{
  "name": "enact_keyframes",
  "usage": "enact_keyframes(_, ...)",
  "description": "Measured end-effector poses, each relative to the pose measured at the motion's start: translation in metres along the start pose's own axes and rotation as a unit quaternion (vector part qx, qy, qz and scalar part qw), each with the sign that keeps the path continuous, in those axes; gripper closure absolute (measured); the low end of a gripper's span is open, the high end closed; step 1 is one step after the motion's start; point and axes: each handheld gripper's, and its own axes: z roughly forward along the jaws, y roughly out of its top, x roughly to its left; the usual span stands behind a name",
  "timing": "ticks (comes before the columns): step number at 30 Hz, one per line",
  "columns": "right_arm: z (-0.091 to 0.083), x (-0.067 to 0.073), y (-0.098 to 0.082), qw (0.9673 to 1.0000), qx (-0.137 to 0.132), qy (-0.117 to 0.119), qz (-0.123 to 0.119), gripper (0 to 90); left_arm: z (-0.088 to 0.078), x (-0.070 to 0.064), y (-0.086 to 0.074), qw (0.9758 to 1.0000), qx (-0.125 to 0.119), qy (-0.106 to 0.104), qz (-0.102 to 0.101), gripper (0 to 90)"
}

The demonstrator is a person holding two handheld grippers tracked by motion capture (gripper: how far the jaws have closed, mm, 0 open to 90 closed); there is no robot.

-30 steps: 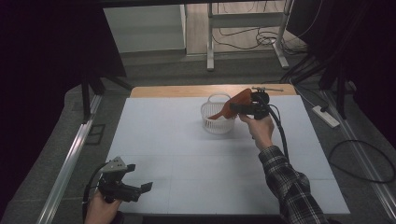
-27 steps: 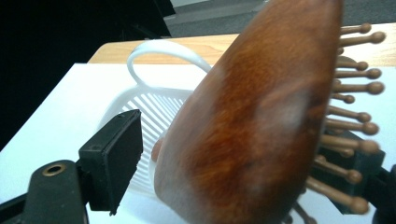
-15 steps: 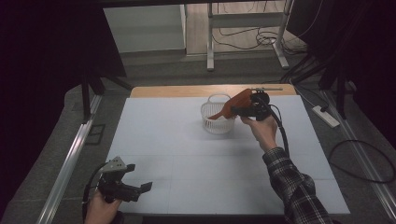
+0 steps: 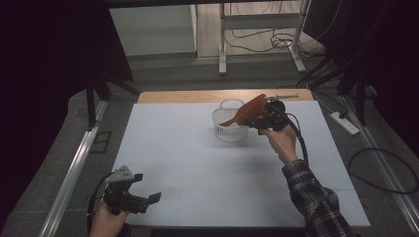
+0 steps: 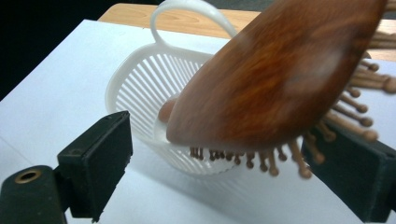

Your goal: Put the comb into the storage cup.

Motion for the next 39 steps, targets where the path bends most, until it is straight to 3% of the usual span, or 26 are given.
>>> enact_keyframes(10, -0.002, 0.006, -0.008, 0.9993, 0.019, 0.004, -0.033, 1.5, 0.0, 0.0, 0.0, 1.0, 0.0, 0.001, -0.001, 0.0)
enact_keyframes(24, -0.008, 0.009, -0.017, 0.9986, 0.02, 0.014, -0.048, 0.0, 0.0, 0.0, 0.0, 1.0, 0.0, 0.001, -0.001, 0.0)
enact_keyframes(32, -0.015, 0.013, -0.023, 0.9972, 0.028, 0.012, -0.068, 0.0, 0.0, 0.0, 0.0, 1.0, 0.0, 0.0, -0.001, 0.0)
enact_keyframes(39, -0.02, 0.013, -0.028, 0.9969, 0.033, 0.017, -0.069, 0.0, 0.0, 0.0, 0.0, 1.0, 0.0, 0.0, -0.001, 0.0)
